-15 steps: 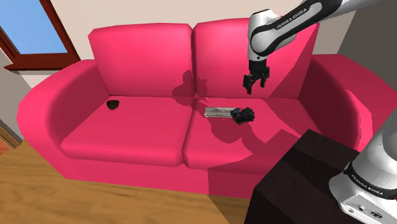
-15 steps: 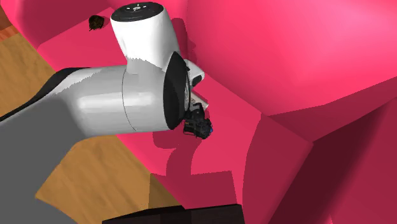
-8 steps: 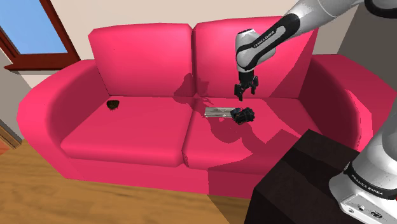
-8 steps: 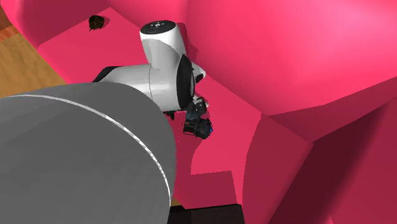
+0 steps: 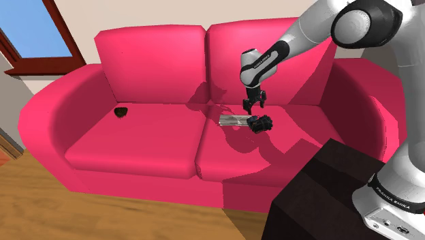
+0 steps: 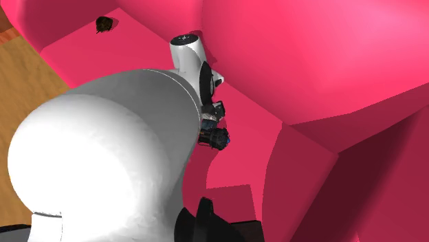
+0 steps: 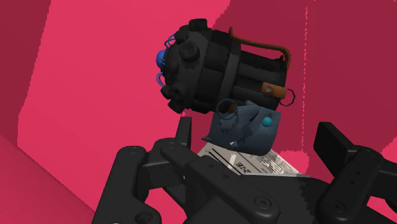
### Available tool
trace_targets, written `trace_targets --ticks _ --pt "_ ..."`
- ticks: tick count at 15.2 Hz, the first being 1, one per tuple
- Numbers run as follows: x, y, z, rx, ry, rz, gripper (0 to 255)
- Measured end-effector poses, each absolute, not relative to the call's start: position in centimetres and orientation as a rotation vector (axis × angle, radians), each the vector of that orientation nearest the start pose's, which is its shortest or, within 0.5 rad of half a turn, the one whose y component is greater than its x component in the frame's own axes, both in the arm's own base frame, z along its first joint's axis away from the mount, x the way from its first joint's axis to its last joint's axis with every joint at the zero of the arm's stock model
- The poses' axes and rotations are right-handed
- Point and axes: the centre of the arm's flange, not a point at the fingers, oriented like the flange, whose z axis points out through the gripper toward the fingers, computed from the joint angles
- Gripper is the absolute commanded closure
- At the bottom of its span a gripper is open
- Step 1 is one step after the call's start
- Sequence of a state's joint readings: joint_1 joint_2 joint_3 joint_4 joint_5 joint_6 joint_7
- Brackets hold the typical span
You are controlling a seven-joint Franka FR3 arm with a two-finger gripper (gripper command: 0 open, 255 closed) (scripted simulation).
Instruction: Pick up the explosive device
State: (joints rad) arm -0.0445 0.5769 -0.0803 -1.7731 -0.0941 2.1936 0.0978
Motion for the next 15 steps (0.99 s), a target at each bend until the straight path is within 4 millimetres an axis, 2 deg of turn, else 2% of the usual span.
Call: trace_targets --ticks 2,4,11,12,15 --pt "65.4 -8.5 20.2 -3.241 0.251 0.275 0" --pt "65.9 -8.6 18.7 -3.243 0.252 0.282 0" --pt "66.2 -8.7 15.3 -3.243 0.252 0.285 0" --pt "66.2 -8.7 15.2 -3.243 0.252 0.285 255" --pt "66.2 -8.7 15.2 -3.243 0.251 0.28 255"
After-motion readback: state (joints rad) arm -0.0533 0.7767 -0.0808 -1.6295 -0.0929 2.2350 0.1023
